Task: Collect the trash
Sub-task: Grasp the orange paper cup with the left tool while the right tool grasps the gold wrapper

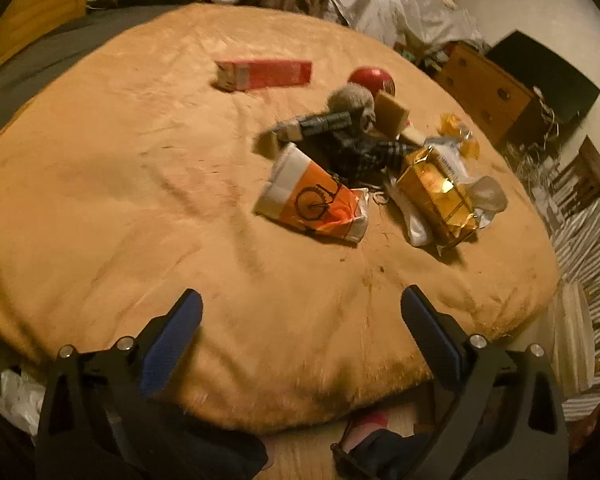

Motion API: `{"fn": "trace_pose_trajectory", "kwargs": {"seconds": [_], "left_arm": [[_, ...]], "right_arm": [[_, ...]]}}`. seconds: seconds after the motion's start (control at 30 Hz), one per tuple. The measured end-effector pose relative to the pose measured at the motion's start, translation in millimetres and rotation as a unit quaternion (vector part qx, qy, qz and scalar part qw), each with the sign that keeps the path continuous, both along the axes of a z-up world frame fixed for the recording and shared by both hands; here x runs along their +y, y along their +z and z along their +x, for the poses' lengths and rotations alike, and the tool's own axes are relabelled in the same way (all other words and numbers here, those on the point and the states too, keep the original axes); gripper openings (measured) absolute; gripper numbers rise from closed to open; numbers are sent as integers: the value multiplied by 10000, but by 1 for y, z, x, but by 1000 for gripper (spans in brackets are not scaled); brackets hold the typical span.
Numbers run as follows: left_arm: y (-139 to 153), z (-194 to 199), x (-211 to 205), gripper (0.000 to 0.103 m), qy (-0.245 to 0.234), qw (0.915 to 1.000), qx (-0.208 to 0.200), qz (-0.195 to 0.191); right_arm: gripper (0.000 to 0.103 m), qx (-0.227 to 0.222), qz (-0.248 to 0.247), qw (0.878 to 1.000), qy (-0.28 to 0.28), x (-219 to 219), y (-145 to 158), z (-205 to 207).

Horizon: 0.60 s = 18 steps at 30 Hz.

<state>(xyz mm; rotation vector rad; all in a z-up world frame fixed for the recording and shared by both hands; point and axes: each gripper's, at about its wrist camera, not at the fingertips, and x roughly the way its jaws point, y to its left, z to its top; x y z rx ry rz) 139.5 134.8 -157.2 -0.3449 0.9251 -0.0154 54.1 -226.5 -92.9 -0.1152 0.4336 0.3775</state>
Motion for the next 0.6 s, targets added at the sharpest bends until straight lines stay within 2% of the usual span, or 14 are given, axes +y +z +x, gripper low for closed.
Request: {"fn": "trace_pose_trajectory", "kwargs": {"seconds": [0.07,0.2,0.43,0.6], "left_arm": [[-9,20,1,85,-49,9997,220,2],[-24,55,13,85,80,9989,405,236],[-12,95,48,85,575,9957,218,690],[-3,88,73,86,828,9951,63,541]], "right_arm": [[99,136,17,9999,30,3,-9,12],[99,304,-9,9995,49,7,-24,30],[99,734,29,9972,119,9,-44,56],[99,1015,131,9934,510,24,-54,77]]}}
